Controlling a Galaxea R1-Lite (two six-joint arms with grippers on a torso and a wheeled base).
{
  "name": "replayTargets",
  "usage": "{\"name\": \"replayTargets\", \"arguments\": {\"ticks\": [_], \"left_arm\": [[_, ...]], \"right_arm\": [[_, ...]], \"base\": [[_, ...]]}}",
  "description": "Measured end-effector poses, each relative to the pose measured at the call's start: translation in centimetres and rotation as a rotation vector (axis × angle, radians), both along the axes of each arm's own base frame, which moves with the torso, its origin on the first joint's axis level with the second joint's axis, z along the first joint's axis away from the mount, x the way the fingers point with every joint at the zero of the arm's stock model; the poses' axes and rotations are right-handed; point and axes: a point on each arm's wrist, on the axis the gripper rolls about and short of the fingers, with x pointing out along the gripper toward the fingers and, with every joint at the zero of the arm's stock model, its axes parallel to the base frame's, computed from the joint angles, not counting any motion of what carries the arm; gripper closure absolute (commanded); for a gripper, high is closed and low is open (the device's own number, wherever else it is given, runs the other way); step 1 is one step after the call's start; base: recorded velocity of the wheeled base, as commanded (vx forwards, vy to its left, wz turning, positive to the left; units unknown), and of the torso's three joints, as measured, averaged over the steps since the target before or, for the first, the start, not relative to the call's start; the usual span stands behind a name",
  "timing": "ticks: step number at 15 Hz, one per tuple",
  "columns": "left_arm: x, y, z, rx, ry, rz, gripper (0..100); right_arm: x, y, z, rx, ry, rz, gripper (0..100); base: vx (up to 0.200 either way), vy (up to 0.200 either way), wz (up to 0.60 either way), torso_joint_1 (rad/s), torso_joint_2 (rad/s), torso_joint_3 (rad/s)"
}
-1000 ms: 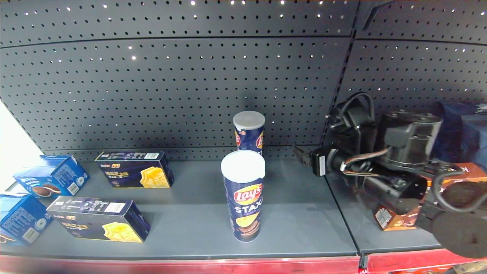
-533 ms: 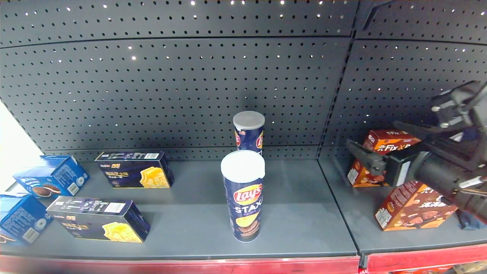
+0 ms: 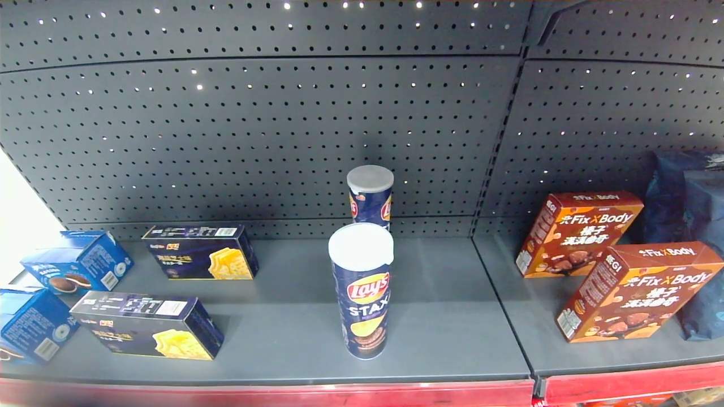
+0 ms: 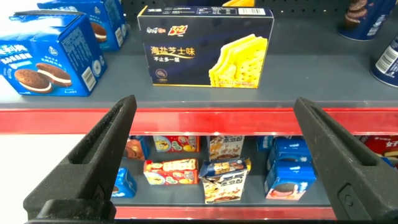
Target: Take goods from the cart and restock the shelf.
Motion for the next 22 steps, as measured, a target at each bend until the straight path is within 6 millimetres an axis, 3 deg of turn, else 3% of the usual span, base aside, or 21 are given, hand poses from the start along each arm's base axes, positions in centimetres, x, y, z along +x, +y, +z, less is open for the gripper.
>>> {"name": "replayTargets", "arguments": {"ticks": [4,10,13,18,22], "left_arm": [[0.0,0.0,0.0,0.000,0.000,0.000,0],[0.0,0.0,0.0,0.000,0.000,0.000,0],[0.0,0.0,0.0,0.000,0.000,0.000,0],[0.0,0.0,0.0,0.000,0.000,0.000,0],[0.0,0.0,0.0,0.000,0.000,0.000,0]], "right_arm": [[-4.1,-0.9,-7.0,0.100,0.090,-0.072,0],[-7.4,-0.6,-12.2,0.198,0.270,-0.112,0],[-8.1,-0.5,-12.8,0.249,0.230,-0.160,0],[-8.5,-0.7,-13.0,0.191,0.206,0.009,0],[-8.9,-0.7,-13.1,0.194,0.154,0.037,0]], "base": [[0.000,0.000,0.00,0.000,0.00,0.000],[0.000,0.000,0.00,0.000,0.00,0.000],[0.000,0.000,0.00,0.000,0.00,0.000],[0.000,0.000,0.00,0.000,0.00,0.000],[0.000,0.000,0.00,0.000,0.00,0.000]]}}
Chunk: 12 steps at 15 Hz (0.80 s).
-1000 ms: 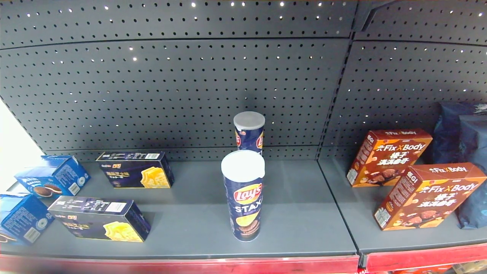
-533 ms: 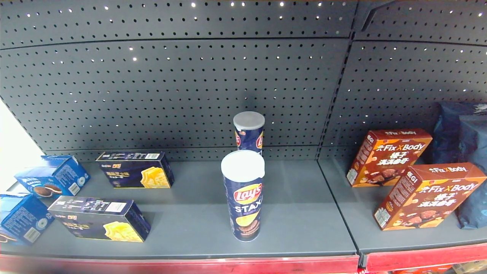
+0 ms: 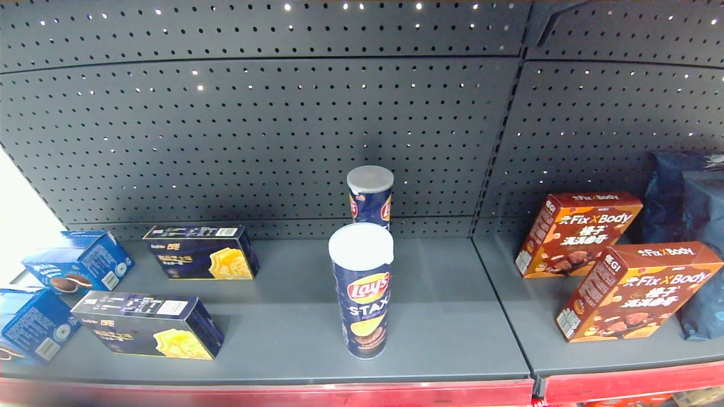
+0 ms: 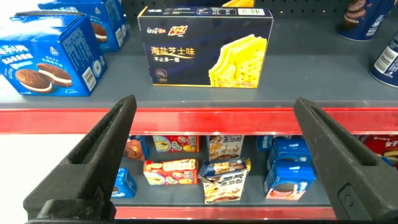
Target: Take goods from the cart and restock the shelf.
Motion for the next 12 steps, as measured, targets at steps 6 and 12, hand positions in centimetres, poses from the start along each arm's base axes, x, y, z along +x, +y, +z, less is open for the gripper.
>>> {"name": "replayTargets", "arguments": {"ticks": [6,12], "left_arm": [[0.00,0.00,0.00,0.000,0.000,0.000,0],[0.00,-0.12,0.00,0.051,0.001,-0.055,0]], "right_arm": [[-0.08,-0.01,-0.02,-0.002,-0.011,0.000,0],[-0.09,-0.01,-0.01,-0.002,-0.012,0.000,0]], "base": [[0.000,0.000,0.00,0.000,0.00,0.000],[0.000,0.000,0.00,0.000,0.00,0.000]]}}
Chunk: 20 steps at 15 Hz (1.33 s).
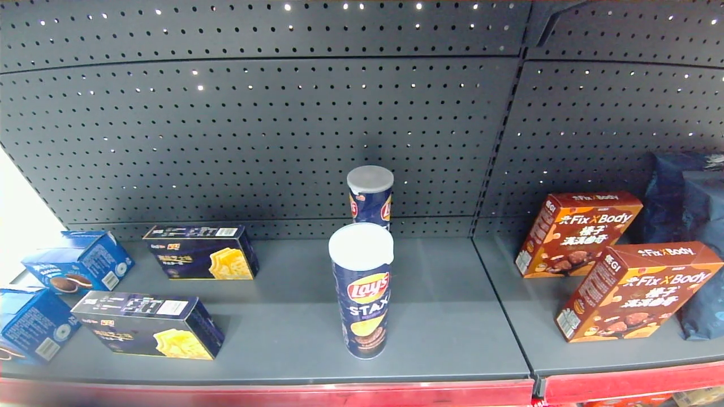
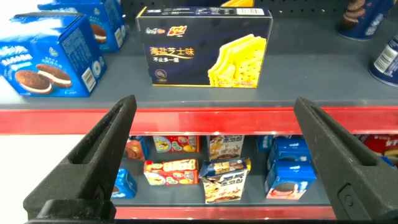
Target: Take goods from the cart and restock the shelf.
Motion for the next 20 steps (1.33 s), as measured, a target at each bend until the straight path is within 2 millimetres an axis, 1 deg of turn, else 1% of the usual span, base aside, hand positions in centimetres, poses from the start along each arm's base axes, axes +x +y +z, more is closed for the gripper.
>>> {"name": "replayTargets", "arguments": {"ticks": [2,3,5,7,8,10,12,13,14,15,16,17,18,20], "left_arm": [[-0.1,-0.1,0.2,0.048,-0.007,-0.060,0],[-0.2,-0.1,1.0,0.054,-0.032,-0.074,0],[-0.4,-0.1,3.3,0.085,-0.063,-0.126,0],[0.5,0.0,6.6,0.115,-0.047,-0.240,0],[1.4,-0.1,9.0,0.130,-0.037,-0.315,0],[3.9,-0.8,13.8,0.141,-0.024,-0.436,0],[7.4,-2.5,18.3,0.087,0.003,-0.553,0],[9.2,-3.5,19.7,0.038,0.035,-0.600,0],[10.9,-4.6,20.6,-0.012,0.076,-0.639,0],[12.4,-5.6,21.0,-0.043,0.117,-0.666,0],[13.5,-6.4,20.7,-0.046,0.155,-0.681,0],[14.5,-7.1,19.6,-0.043,0.205,-0.687,0],[15.4,-7.6,18.0,-0.038,0.261,-0.689,0],[16.6,-8.4,15.8,-0.024,0.349,-0.678,0]], "right_arm": [[0.0,0.0,0.0,0.000,0.000,0.000,0],[0.0,0.0,0.0,0.000,0.000,0.000,0],[0.0,0.0,0.0,0.000,0.000,0.000,0],[0.0,0.0,0.0,0.000,0.000,0.000,0],[0.0,0.0,0.0,0.000,0.000,0.000,0],[0.0,0.0,0.0,0.000,0.000,0.000,0],[0.0,0.0,0.0,0.000,0.000,0.000,0],[0.0,0.0,0.0,0.000,0.000,0.000,0],[0.0,0.0,0.0,0.000,0.000,0.000,0],[0.0,0.0,0.0,0.000,0.000,0.000,0],[0.0,0.0,0.0,0.000,0.000,0.000,0],[0.0,0.0,0.0,0.000,0.000,0.000,0],[0.0,0.0,0.0,0.000,0.000,0.000,0],[0.0,0.0,0.0,0.000,0.000,0.000,0]], "base": [[0.000,0.000,0.00,0.000,0.00,0.000],[0.000,0.000,0.00,0.000,0.00,0.000],[0.000,0.000,0.00,0.000,0.00,0.000],[0.000,0.000,0.00,0.000,0.00,0.000],[0.000,0.000,0.00,0.000,0.00,0.000],[0.000,0.000,0.00,0.000,0.00,0.000],[0.000,0.000,0.00,0.000,0.00,0.000],[0.000,0.000,0.00,0.000,0.00,0.000],[0.000,0.000,0.00,0.000,0.00,0.000],[0.000,0.000,0.00,0.000,0.00,0.000],[0.000,0.000,0.00,0.000,0.00,0.000],[0.000,0.000,0.00,0.000,0.00,0.000],[0.000,0.000,0.00,0.000,0.00,0.000],[0.000,0.000,0.00,0.000,0.00,0.000]]}}
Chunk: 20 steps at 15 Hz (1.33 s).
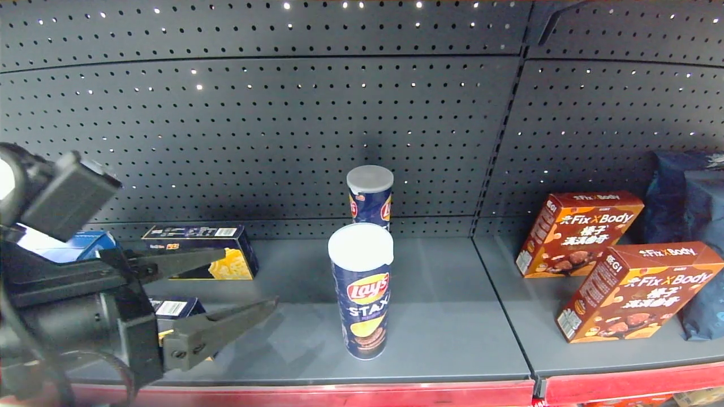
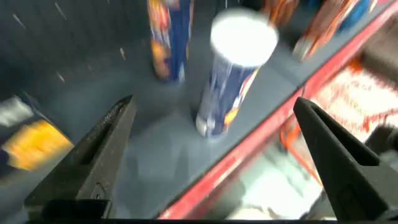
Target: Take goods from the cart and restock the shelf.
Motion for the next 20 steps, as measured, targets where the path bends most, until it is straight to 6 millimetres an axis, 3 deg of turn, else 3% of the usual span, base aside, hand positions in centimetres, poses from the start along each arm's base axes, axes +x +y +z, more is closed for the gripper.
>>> {"name": "replayTargets", "arguments": {"ticks": [10,14,20], "left_arm": [[3.5,-1.6,-4.3,0.143,0.133,0.013,0],[5.2,-2.1,-5.5,0.144,0.103,0.063,0],[6.1,-2.5,-7.4,0.181,0.165,0.064,0]], "right_arm": [[0.0,0.0,0.0,0.000,0.001,0.000,0],[0.0,0.0,0.0,0.000,0.001,0.000,0],[0.0,0.0,0.0,0.000,0.001,0.000,0]], "base": [[0.000,0.000,0.00,0.000,0.00,0.000],[0.000,0.000,0.00,0.000,0.00,0.000],[0.000,0.000,0.00,0.000,0.00,0.000]]}}
